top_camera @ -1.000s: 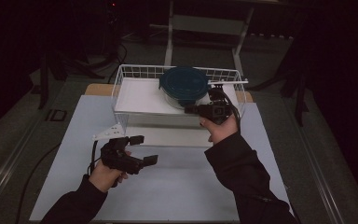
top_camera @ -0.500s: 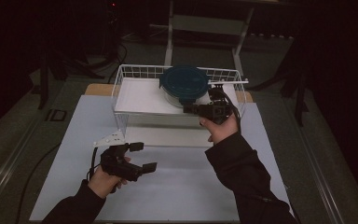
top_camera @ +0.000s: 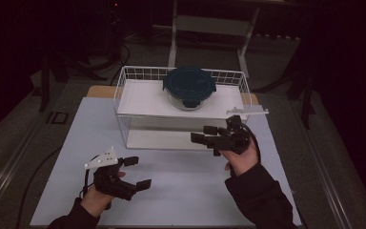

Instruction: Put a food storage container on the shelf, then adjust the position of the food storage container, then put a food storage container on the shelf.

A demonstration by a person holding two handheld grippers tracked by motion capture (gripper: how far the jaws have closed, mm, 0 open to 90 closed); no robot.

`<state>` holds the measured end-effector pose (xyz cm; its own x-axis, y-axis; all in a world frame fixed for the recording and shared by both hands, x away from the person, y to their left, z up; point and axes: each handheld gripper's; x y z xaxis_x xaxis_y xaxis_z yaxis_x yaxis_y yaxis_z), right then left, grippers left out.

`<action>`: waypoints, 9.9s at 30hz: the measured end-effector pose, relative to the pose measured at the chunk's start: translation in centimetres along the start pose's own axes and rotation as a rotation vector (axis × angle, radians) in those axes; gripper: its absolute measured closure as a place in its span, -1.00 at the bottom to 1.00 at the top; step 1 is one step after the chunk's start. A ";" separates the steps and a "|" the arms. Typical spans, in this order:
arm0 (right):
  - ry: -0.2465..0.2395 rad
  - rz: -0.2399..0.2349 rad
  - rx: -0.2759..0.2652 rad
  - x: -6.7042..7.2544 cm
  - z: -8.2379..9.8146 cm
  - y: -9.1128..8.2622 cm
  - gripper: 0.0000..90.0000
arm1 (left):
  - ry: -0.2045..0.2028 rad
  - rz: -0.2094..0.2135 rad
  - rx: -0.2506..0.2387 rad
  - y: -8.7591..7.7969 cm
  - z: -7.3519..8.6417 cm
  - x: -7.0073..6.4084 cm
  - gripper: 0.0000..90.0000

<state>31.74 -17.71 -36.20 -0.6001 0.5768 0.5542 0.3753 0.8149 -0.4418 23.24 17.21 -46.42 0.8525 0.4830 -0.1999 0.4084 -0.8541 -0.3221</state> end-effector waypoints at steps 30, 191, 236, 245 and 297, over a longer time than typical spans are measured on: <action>-0.076 0.250 -0.100 -5.8 7.7 -8.8 -0.02 | 0.056 -0.049 -0.004 -1.1 3.6 -1.3 -1.00; 0.005 0.365 0.234 -10.8 12.0 5.3 1.00 | 0.073 -0.006 0.019 -0.5 4.0 -1.8 -1.00; -0.023 0.314 0.230 -8.9 10.2 9.7 0.91 | 0.071 0.001 0.030 -0.5 4.3 -1.9 -1.00; -0.034 0.332 0.215 -8.9 10.7 7.7 0.64 | 0.072 0.000 0.028 -0.5 4.2 -2.0 -1.00; 0.302 0.124 0.175 -9.4 7.0 6.9 0.20 | -0.546 -0.114 0.228 9.1 0.1 7.1 -0.44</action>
<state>35.07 -17.88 -49.40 -0.3124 0.6829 0.6603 0.2897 0.7305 -0.6185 32.94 12.88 -50.86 0.4920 0.6500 -0.5792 0.3559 -0.7573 -0.5475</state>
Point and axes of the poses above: each handheld gripper's, and its own axes: y roughly forward along the jaws, z roughly out of its underside, x roughly to its left, and after that the axes turned 8 degrees about y, right-handed
